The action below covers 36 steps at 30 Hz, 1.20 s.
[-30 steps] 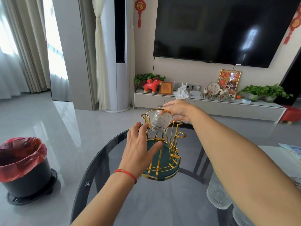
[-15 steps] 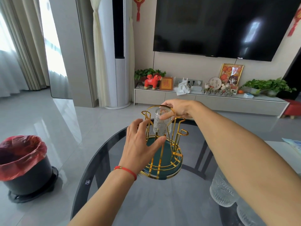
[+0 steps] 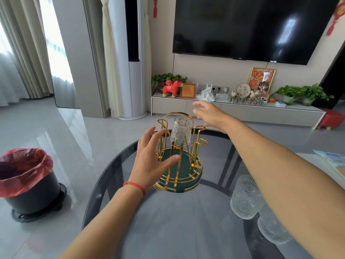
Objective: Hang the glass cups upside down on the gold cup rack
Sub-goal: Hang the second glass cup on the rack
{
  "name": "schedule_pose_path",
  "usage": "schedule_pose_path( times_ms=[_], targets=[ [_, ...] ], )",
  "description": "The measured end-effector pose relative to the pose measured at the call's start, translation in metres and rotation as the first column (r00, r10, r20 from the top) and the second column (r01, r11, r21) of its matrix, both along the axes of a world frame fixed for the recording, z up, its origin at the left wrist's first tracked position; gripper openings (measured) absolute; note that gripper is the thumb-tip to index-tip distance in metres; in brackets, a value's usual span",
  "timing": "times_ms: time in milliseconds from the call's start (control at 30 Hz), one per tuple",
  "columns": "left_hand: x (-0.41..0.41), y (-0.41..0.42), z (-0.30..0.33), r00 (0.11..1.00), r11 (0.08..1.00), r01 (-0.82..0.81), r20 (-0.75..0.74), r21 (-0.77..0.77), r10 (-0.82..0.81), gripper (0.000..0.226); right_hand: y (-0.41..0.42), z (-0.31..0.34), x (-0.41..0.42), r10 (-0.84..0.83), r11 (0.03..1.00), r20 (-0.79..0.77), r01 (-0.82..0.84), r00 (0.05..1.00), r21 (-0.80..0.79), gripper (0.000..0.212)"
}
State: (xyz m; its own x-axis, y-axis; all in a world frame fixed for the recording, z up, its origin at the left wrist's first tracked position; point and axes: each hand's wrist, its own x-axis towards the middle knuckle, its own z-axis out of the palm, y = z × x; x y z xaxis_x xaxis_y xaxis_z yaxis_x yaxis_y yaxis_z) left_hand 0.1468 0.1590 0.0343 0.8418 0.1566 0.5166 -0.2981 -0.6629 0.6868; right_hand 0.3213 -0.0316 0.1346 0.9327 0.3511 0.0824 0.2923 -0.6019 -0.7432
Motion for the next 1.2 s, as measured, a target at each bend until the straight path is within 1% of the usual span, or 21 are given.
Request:
schedule_pose_path(
  times_ms=[100, 167, 233, 300, 367, 433, 467, 533, 600, 633, 700, 767, 867, 933, 967, 1000, 1067, 1100, 1133, 1167, 1200],
  targets=[
    [-0.016, -0.006, -0.004, 0.996, 0.996, -0.081, 0.044, 0.026, 0.080, 0.075, -0.031, 0.002, -0.029, -0.074, 0.997, 0.079, 0.074, 0.994, 0.014, 0.048],
    [-0.031, -0.014, -0.005, 0.980, 0.987, -0.155, 0.133, 0.044, 0.148, 0.059, -0.058, -0.003, -0.052, -0.127, 0.992, 0.129, 0.129, 0.983, -0.006, 0.044],
    [-0.047, -0.023, -0.002, 0.959, 0.978, -0.202, 0.211, 0.049, 0.188, 0.042, -0.081, -0.010, -0.083, -0.154, 0.987, 0.130, 0.157, 0.980, -0.019, 0.039],
    [-0.063, -0.036, 0.001, 0.969, 0.988, -0.148, 0.206, 0.045, 0.136, 0.034, -0.104, -0.021, -0.115, -0.151, 0.982, 0.127, 0.163, 0.980, -0.094, 0.032],
    [-0.073, -0.048, -0.004, 0.989, 0.996, -0.053, 0.138, 0.065, 0.044, 0.033, -0.121, -0.030, -0.140, -0.127, 0.970, 0.123, 0.149, 0.984, -0.194, 0.025],
    [-0.084, -0.062, -0.016, 0.998, 0.988, 0.041, 0.038, 0.146, -0.047, 0.036, -0.137, -0.037, -0.162, -0.081, 0.943, 0.102, 0.109, 0.991, -0.313, 0.024],
    [-0.088, -0.070, -0.021, 0.996, 0.978, 0.090, -0.024, 0.189, -0.087, 0.038, -0.144, -0.040, -0.171, -0.050, 0.915, 0.081, 0.078, 0.995, -0.396, 0.032],
    [-0.094, -0.082, -0.028, 0.982, 0.954, 0.163, -0.134, 0.253, -0.132, 0.042, -0.153, -0.047, -0.185, 0.023, 0.816, 0.003, -0.017, 1.000, -0.577, 0.065],
    [-0.097, -0.091, -0.031, 0.966, 0.931, 0.219, -0.198, 0.292, -0.165, 0.046, -0.156, -0.058, -0.195, 0.045, 0.735, -0.066, -0.078, 0.997, -0.674, 0.096],
    [-0.098, -0.094, -0.032, 0.959, 0.921, 0.243, -0.221, 0.304, -0.180, 0.047, -0.156, -0.063, -0.197, 0.041, 0.715, -0.066, -0.076, 0.997, -0.695, 0.103],
    [-0.099, -0.099, -0.032, 0.948, 0.912, 0.270, -0.251, 0.309, -0.196, 0.050, -0.153, -0.068, -0.196, 0.039, 0.688, -0.014, -0.037, 0.999, -0.725, 0.105],
    [-0.098, -0.102, -0.030, 0.941, 0.919, 0.279, -0.270, 0.280, -0.204, 0.052, -0.147, -0.066, -0.192, 0.037, 0.698, 0.023, -0.009, 0.999, -0.716, 0.095],
    [-0.093, -0.098, -0.021, 0.913, 0.957, 0.263, -0.351, 0.119, -0.207, 0.056, -0.135, -0.058, -0.187, 0.041, 0.785, 0.030, -0.013, 0.999, -0.620, 0.082],
    [-0.088, -0.092, -0.014, 0.852, 0.966, 0.243, -0.455, -0.091, -0.258, 0.063, -0.130, -0.050, -0.186, 0.048, 0.853, 0.026, -0.027, 0.998, -0.522, 0.074],
    [-0.087, -0.088, -0.011, 0.798, 0.944, 0.224, -0.510, -0.243, -0.321, 0.070, -0.128, -0.045, -0.185, 0.053, 0.892, 0.005, -0.045, 0.999, -0.449, 0.072],
    [-0.088, -0.086, -0.008, 0.731, 0.894, 0.186, -0.550, -0.408, -0.403, 0.079, -0.127, -0.040, -0.187, 0.058, 0.931, -0.029, -0.065, 0.998, -0.360, 0.071],
    [-0.089, -0.082, -0.001, 0.638, 0.740, 0.070, -0.540, -0.669, -0.549, 0.086, -0.120, -0.033, -0.193, 0.092, 0.984, -0.151, -0.113, 0.984, -0.136, 0.074],
    [-0.090, -0.080, 0.003, 0.637, 0.656, 0.047, -0.483, -0.753, -0.601, 0.085, -0.116, -0.032, -0.196, 0.114, 0.992, -0.215, -0.124, 0.970, -0.032, 0.075],
    [-0.090, -0.079, 0.006, 0.668, 0.587, 0.054, -0.408, -0.807, -0.622, 0.078, -0.112, -0.031, -0.200, 0.137, 0.991, -0.260, -0.135, 0.956, 0.027, 0.074],
    [-0.089, -0.076, 0.009, 0.720, 0.556, 0.070, -0.343, -0.829, -0.603, 0.070, -0.105, -0.031, -0.202, 0.161, 0.987, -0.268, -0.159, 0.950, 0.029, 0.073],
    [-0.090, -0.073, 0.012, 0.771, 0.562, 0.073, -0.310, -0.824, -0.556, 0.065, -0.097, -0.030, -0.205, 0.177, 0.981, -0.244, -0.190, 0.954, -0.029, 0.072]
  ],
)
